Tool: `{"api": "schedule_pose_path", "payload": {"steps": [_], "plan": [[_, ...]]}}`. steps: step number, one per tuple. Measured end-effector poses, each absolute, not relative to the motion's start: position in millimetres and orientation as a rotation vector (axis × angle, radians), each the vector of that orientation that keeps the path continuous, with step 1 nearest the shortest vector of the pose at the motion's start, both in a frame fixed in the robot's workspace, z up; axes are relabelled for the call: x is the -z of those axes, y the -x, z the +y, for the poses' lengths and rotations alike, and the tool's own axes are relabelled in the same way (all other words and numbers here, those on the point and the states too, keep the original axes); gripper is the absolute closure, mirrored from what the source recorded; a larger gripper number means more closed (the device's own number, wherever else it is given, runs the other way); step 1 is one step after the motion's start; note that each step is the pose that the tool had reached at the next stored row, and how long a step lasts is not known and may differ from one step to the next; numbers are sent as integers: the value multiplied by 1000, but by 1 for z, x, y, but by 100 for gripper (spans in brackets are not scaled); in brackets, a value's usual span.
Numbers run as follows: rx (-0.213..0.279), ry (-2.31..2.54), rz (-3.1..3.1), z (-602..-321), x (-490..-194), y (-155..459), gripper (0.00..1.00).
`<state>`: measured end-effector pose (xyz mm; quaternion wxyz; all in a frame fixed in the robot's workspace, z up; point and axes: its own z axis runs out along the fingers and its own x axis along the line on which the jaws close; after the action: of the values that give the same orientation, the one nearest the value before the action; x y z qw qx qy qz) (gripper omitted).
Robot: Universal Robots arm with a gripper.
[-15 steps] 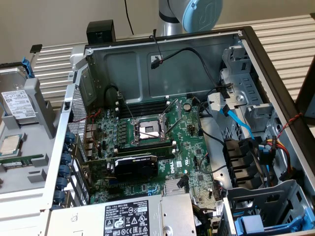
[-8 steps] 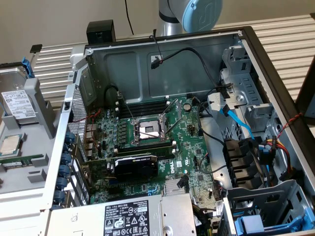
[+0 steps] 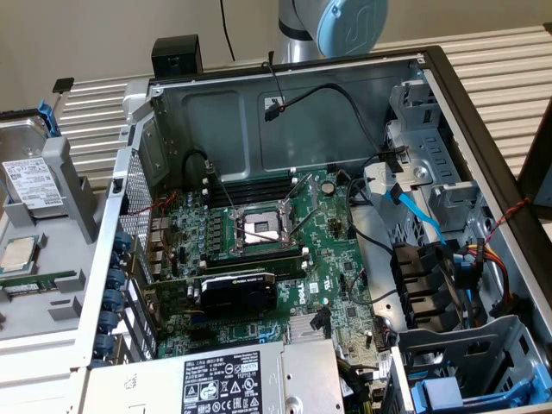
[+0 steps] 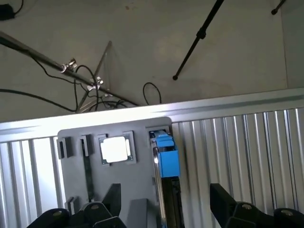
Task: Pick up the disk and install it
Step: 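Pick up the disk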
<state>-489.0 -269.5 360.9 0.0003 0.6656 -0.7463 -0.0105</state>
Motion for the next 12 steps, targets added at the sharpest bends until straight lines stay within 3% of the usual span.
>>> {"api": "schedule_pose_path", "payload": {"steps": [12], "plan": [[28, -2251, -2180, -265, -349, 493, 17]]}}
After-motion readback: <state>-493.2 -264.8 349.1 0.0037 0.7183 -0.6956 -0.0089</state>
